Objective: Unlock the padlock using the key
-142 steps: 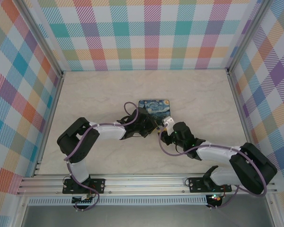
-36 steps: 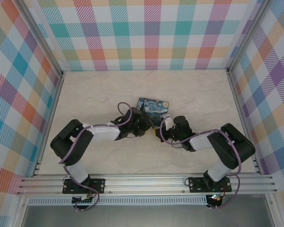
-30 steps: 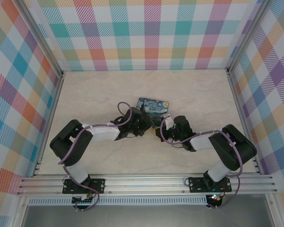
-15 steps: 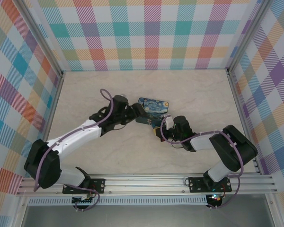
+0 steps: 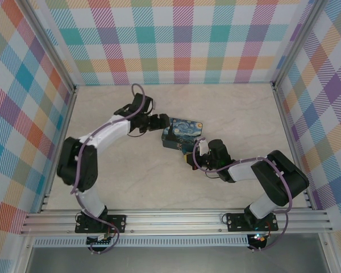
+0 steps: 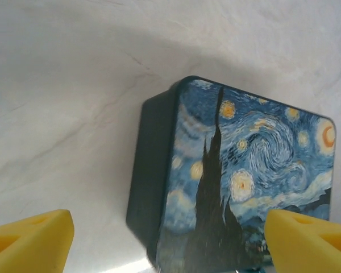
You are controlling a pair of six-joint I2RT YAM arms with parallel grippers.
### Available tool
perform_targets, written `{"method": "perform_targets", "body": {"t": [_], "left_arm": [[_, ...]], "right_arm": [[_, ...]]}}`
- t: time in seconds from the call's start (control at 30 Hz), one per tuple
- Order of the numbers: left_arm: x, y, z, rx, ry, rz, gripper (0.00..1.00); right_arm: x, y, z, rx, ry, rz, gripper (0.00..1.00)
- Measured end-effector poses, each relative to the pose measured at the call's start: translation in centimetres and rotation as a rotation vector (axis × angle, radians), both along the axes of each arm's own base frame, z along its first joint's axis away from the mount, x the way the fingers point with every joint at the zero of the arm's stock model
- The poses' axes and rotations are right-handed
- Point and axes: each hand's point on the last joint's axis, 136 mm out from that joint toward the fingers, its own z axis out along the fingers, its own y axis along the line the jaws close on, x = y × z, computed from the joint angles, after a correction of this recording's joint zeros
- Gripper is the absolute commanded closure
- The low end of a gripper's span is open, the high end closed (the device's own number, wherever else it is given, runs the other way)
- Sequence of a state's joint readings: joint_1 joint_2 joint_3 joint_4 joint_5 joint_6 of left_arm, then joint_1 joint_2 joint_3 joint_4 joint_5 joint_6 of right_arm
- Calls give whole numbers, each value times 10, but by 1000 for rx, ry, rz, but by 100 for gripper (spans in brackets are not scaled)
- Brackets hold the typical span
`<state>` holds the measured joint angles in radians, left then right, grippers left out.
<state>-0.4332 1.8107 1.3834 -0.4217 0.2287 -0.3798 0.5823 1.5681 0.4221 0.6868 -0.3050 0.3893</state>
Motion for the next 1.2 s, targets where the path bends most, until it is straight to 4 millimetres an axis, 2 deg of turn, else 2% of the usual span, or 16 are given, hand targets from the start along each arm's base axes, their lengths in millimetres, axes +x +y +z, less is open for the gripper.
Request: {"method": "perform_targets", "body": {"t": [0.17,0.33,0.47,0.7,0.8,1.2], "left_arm": [[21,-20,-19,2,26,-84,9],[34,-27,-32,14,39,-113,12],[34,-25,-47,41,64,-119,14],[36,-23,-49,50,53,-110,16],[33,-19,-48,54,40,-99,16],[-7,19,-49,93,31,18,17]], "right_arm": [[0,0,0,7,13,-10,100],[0,0,0,27,50,-33,100],[0,-5,4,54,92,-70,100],[4,-14,8,103,154,-123,100],[4,-16,4,114,186,-128,100],[6,-16,-7,153,264,-100,100]]}}
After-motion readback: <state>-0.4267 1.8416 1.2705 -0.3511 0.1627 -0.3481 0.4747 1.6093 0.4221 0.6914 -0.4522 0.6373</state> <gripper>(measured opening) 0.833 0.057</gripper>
